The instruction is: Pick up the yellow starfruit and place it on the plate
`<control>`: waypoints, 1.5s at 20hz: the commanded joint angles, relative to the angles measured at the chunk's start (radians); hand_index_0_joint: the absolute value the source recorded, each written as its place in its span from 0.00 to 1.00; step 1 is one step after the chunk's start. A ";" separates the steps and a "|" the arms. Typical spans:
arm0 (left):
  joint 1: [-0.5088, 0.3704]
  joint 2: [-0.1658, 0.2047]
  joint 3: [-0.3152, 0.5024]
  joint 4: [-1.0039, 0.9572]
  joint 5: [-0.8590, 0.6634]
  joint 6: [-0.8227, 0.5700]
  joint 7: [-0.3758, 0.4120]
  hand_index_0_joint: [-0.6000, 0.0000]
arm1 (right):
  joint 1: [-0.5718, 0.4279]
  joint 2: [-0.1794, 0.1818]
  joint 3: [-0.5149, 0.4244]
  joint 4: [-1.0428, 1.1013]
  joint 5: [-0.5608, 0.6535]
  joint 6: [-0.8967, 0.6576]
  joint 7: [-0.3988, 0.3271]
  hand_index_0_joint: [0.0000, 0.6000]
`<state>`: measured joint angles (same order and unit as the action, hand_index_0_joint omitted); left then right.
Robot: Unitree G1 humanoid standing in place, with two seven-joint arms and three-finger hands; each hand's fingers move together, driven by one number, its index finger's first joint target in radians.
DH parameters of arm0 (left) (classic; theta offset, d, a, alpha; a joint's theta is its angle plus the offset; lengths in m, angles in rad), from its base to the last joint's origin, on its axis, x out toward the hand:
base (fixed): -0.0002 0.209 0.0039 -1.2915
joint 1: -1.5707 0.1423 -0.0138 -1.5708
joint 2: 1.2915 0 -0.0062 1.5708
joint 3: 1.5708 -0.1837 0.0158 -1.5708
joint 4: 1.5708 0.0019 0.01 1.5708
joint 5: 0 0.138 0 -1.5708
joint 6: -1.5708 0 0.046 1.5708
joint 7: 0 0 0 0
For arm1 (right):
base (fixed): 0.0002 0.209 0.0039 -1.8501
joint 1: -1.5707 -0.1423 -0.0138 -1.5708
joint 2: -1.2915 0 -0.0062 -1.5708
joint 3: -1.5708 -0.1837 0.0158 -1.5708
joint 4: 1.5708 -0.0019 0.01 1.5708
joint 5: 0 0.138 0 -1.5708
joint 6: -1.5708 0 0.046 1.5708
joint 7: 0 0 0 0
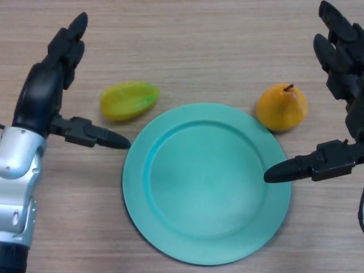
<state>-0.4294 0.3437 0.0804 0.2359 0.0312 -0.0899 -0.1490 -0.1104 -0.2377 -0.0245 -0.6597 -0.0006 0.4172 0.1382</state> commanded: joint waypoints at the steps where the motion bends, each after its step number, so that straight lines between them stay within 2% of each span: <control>1: -0.094 0.023 0.038 0.000 -0.025 -0.089 0.048 1.00 | -0.008 -0.026 -0.059 -0.074 0.017 -0.098 0.000 0.00; 4: -0.148 0.021 0.008 0.115 0.030 -0.122 0.085 1.00 | -0.007 -0.028 -0.064 -0.082 0.008 -0.097 0.004 0.00; 5: -0.182 0.019 -0.011 0.205 0.103 -0.183 0.112 1.00 | -0.001 -0.030 -0.062 -0.083 -0.007 -0.101 0.006 0.00; 9: -0.248 -0.008 -0.024 0.334 0.123 -0.181 0.100 1.00 | 0.001 -0.019 -0.064 -0.097 -0.001 -0.092 0.000 0.00; 14: -0.279 -0.054 -0.046 0.416 0.126 -0.201 0.111 1.00 | -0.005 -0.026 -0.075 -0.118 0.014 -0.086 -0.008 0.00; 19: -0.314 -0.073 -0.057 0.521 0.176 -0.277 0.154 1.00 | 0.008 -0.032 -0.085 -0.131 0.014 -0.090 0.000 0.00; 22: -0.334 -0.065 -0.065 0.573 0.221 -0.337 0.200 1.00 | 0.015 -0.032 -0.089 -0.137 0.014 -0.089 0.006 0.00; 23: -0.333 -0.063 -0.067 0.577 0.233 -0.343 0.213 0.75 | 0.016 -0.032 -0.090 -0.138 0.013 -0.088 0.006 0.00; 24: -0.332 -0.061 -0.069 0.580 0.244 -0.349 0.223 0.58 | 0.017 -0.032 -0.089 -0.139 0.012 -0.087 0.007 0.00; 25: -0.328 -0.059 -0.069 0.581 0.261 -0.348 0.230 0.33 | 0.021 -0.033 -0.089 -0.143 0.010 -0.080 0.010 0.00; 27: -0.310 -0.056 -0.064 0.565 0.288 -0.334 0.240 0.00 | 0.023 -0.031 -0.091 -0.156 0.010 -0.060 0.016 0.00; 30: -0.289 -0.059 -0.064 0.540 0.285 -0.325 0.236 0.00 | 0.024 -0.028 -0.089 -0.167 0.018 -0.042 0.018 0.00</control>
<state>-0.6720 0.2423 -0.0047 0.8236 0.3147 -0.2996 0.0407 -0.0674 -0.2467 -0.0622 -0.7577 -0.0008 0.4751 0.1567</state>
